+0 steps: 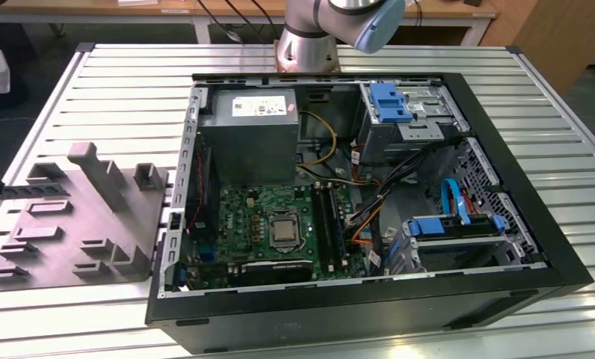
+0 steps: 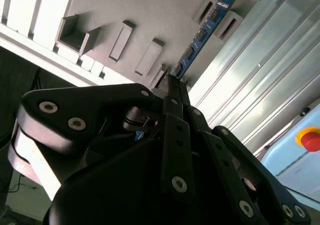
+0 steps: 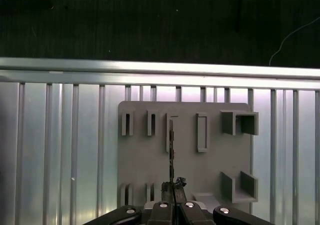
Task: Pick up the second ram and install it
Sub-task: 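Pick up the second ram and move it above second insertion slot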
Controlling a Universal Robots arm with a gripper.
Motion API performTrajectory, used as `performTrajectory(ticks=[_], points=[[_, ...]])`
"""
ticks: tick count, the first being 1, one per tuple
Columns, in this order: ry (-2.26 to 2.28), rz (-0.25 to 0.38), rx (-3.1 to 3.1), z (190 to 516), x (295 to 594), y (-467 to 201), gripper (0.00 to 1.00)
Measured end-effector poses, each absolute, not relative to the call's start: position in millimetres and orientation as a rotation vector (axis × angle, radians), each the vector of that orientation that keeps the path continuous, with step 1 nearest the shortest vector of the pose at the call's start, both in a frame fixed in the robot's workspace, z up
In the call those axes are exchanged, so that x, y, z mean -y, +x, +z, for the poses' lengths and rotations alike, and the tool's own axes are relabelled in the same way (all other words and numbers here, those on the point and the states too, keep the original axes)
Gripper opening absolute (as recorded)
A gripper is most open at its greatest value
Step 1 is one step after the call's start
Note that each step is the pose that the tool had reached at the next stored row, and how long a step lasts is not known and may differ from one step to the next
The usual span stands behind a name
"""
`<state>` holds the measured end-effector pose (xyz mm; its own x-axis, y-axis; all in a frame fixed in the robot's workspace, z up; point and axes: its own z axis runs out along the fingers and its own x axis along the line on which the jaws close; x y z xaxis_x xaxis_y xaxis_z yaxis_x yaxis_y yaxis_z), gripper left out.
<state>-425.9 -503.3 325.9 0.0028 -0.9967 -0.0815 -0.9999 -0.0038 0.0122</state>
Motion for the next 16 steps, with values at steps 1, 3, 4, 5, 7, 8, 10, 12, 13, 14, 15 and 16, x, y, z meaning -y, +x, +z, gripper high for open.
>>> performTrajectory(ticks=[1, 3, 4, 5, 7, 8, 10, 12, 13, 14, 15, 16], points=[[-2.189, 0.103, -2.182, 328, 503, -426, 0.11], [-2.188, 0.105, -2.181, 333, 503, -426, 0.11], [-2.187, 0.105, -2.18, 335, 503, -426, 0.11], [-2.187, 0.106, -2.179, 338, 503, -426, 0.11], [-2.186, 0.107, -2.178, 343, 503, -426, 0.11], [-2.185, 0.108, -2.178, 345, 503, -426, 0.11], [-2.184, 0.11, -2.177, 349, 503, -426, 0.11], [-2.184, 0.111, -2.176, 354, 503, -426, 0.11], [-2.183, 0.111, -2.176, 356, 503, -426, 0.11], [-2.183, 0.112, -2.175, 358, 503, -426, 0.11], [-2.183, 0.112, -2.175, 360, 503, -426, 0.11], [-2.182, 0.113, -2.175, 362, 503, -426, 0.11]])
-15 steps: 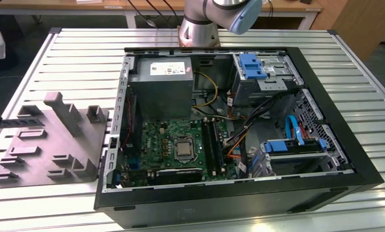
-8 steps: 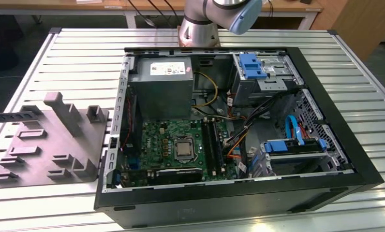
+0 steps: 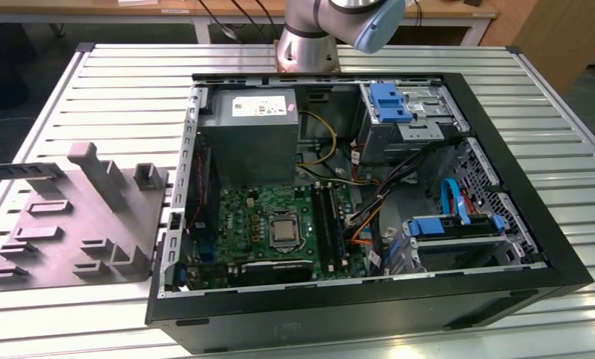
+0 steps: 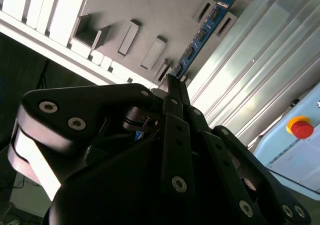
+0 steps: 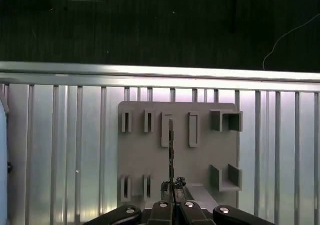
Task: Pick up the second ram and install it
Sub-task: 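Pick up the second ram and move it above second insertion slot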
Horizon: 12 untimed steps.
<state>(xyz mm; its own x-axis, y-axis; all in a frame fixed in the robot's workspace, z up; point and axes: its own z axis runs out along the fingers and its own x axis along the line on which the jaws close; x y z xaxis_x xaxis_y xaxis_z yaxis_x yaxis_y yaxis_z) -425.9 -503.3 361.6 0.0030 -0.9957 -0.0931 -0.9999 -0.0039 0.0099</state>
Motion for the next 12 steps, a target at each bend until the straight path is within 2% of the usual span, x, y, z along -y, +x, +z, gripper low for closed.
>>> performTrajectory(ticks=[12], points=[[-2.179, 0.118, -2.171, 385, 503, -426, 0.11]])
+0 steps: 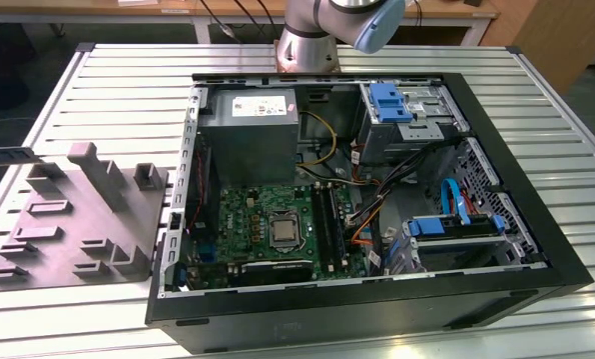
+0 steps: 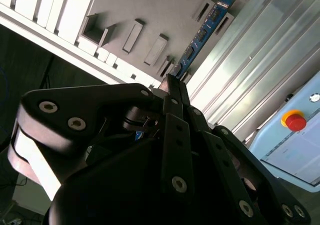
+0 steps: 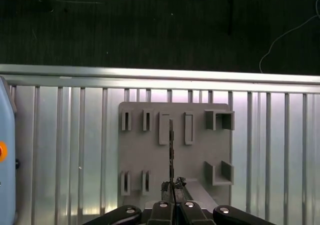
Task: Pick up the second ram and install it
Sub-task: 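Pick up the second ram and move it above second insertion slot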
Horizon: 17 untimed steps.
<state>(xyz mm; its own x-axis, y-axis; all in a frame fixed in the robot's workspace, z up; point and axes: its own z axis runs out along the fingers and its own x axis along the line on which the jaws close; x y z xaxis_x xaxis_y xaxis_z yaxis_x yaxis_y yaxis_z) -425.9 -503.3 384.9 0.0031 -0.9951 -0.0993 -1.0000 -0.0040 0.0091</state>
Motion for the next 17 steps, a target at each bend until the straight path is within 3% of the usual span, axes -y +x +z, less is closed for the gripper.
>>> performTrajectory(ticks=[17], points=[[-2.176, 0.124, -2.168, 400, 503, -424, 0.11]])
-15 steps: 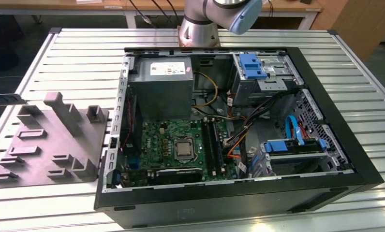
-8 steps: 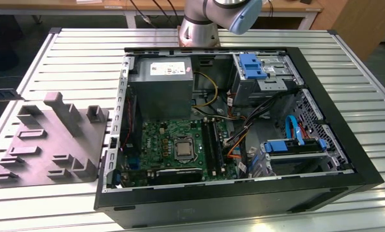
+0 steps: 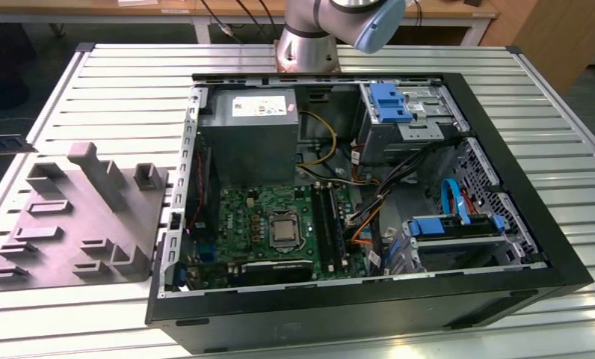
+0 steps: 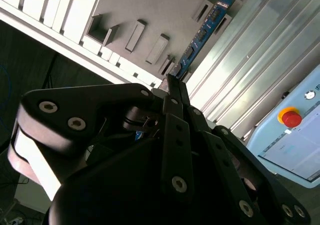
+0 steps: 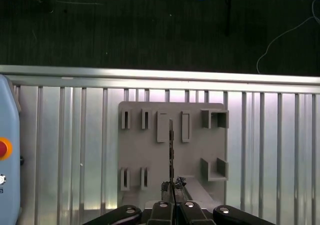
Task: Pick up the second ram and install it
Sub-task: 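Pick up the second ram and move it above second insertion slot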
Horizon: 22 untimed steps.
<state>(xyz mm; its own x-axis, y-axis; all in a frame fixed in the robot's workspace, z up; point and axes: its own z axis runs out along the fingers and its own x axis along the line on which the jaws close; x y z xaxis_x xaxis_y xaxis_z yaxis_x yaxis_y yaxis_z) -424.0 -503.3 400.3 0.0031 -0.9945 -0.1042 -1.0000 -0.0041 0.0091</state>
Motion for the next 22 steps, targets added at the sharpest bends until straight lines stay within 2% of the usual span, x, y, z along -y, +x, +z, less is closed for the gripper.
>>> performTrajectory(ticks=[22], points=[[-2.179, 0.132, -2.172, 401, 503, -382, 0.11]])
